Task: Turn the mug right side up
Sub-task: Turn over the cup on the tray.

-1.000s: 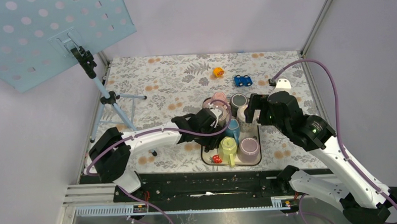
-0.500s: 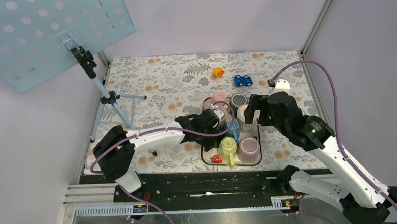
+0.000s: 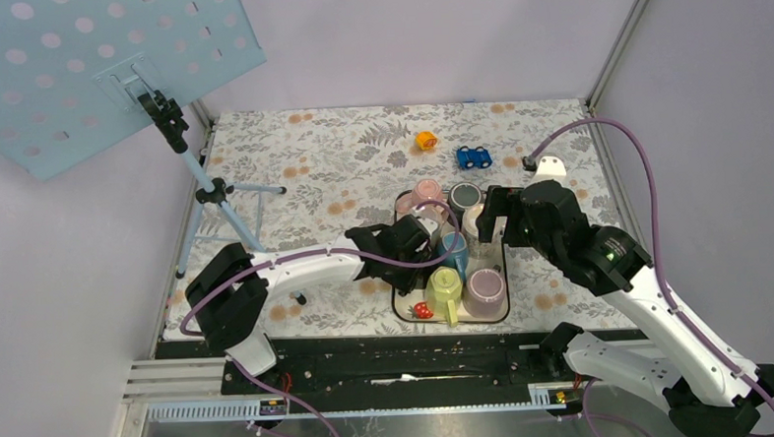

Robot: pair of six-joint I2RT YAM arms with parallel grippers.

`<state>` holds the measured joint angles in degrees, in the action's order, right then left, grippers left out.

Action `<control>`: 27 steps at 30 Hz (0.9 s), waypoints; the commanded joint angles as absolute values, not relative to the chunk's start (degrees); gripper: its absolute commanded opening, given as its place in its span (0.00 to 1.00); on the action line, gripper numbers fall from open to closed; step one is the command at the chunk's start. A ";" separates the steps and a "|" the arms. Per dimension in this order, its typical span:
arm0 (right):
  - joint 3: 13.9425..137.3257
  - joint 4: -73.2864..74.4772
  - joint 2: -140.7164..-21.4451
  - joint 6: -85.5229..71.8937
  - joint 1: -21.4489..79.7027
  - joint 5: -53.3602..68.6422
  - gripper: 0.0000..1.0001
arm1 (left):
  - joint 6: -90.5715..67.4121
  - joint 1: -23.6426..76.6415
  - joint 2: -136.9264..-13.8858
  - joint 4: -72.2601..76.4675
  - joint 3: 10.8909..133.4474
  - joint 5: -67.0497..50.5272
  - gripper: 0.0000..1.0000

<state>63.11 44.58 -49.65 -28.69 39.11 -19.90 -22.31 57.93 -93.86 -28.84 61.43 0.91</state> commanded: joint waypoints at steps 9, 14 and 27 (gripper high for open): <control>62.58 43.68 -48.92 -29.72 39.55 -19.87 1.00 | -22.21 58.03 -93.96 -25.82 62.48 5.12 0.10; 62.15 43.56 -49.08 -29.82 39.55 -19.76 1.00 | -22.02 58.05 -91.95 -25.92 61.65 5.99 0.00; 61.57 41.18 -51.06 -29.65 39.59 -17.96 1.00 | -19.76 58.18 -83.10 -28.59 61.07 7.57 0.00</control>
